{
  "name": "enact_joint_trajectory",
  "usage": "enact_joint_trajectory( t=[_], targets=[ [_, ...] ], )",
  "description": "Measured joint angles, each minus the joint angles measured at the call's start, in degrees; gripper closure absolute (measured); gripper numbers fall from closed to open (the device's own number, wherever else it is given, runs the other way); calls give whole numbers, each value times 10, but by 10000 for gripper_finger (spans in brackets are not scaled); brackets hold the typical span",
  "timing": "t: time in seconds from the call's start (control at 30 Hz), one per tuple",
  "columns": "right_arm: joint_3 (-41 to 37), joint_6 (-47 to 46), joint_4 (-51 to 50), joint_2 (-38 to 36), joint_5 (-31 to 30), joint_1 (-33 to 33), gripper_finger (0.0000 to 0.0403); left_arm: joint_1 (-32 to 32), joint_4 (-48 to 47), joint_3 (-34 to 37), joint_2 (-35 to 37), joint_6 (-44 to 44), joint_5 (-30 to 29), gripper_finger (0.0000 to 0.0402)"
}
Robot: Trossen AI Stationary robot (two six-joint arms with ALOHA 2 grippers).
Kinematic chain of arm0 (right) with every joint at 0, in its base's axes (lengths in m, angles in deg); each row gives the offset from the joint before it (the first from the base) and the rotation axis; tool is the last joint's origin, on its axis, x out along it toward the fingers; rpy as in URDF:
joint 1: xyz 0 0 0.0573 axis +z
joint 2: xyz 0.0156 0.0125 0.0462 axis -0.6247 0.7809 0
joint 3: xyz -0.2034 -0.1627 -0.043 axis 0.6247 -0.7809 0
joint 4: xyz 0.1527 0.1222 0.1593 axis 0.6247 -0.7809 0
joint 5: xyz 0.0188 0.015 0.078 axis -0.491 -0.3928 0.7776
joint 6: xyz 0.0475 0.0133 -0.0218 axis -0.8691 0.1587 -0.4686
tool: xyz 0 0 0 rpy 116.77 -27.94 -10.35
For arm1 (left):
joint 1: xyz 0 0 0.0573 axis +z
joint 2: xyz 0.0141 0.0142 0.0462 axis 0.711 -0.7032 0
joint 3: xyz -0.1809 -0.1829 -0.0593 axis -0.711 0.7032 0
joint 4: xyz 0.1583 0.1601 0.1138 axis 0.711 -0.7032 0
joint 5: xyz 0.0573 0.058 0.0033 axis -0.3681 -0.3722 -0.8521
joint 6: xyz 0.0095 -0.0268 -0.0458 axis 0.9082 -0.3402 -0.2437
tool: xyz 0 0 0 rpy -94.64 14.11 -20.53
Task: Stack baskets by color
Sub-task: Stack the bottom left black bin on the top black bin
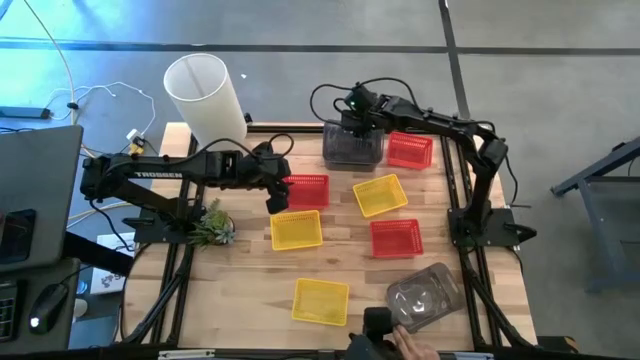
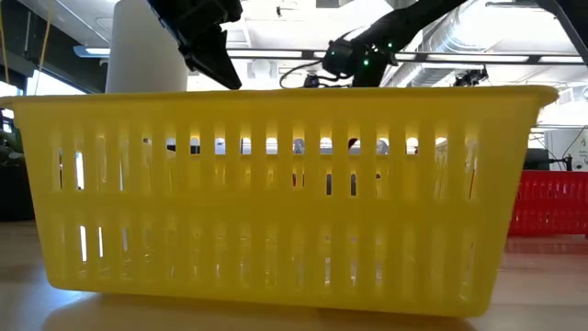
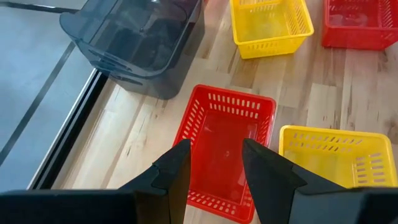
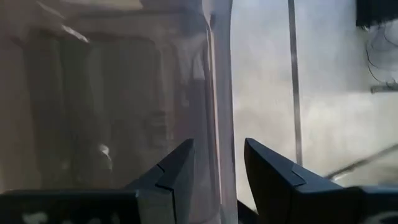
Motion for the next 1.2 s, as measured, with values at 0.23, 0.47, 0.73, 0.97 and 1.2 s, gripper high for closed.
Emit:
enact_joint_trajectory(
  t=[0.23,0.47,0.73,0.97,1.2],
  targets=[
    [0,-11,1,12,-48,0,301,0,0,0,0,0,0,271],
    [0,-28,-2,12,-52,-3,396,0,0,0,0,10,0,271],
    [1,-41,-15,6,-52,-5,400,0,0,0,0,10,0,271],
    [75,-45,-73,5,-9,-14,402,0,0,0,0,10,0,271],
    [148,-63,-143,5,103,-61,403,0,0,0,0,10,0,271]
  ],
)
